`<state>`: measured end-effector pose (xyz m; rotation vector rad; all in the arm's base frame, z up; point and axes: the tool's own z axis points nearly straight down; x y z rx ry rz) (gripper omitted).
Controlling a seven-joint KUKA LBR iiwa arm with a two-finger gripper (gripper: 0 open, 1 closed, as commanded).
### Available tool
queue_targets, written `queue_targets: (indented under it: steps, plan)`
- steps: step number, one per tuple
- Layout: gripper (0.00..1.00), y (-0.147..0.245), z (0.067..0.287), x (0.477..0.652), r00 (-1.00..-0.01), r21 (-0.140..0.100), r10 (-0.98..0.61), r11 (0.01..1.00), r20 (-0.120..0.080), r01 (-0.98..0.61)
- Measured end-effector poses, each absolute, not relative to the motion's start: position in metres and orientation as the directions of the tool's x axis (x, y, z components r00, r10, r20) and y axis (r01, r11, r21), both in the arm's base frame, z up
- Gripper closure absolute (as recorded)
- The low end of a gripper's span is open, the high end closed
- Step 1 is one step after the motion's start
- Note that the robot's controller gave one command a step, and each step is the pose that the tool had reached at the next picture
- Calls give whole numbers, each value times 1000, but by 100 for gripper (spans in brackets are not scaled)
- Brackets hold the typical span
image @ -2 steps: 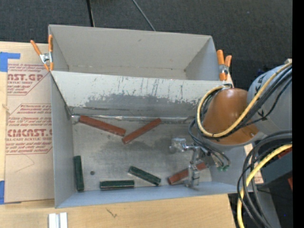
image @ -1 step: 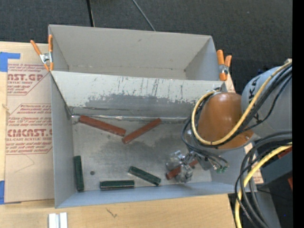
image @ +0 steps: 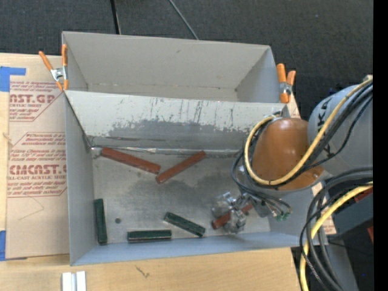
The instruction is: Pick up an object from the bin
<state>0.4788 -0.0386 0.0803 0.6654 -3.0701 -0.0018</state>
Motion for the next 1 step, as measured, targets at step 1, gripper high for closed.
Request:
queue_targets:
  steps: [1]
  plan:
    - [100, -44, 222, 481, -932, 1, -364, 932, 0, -364]
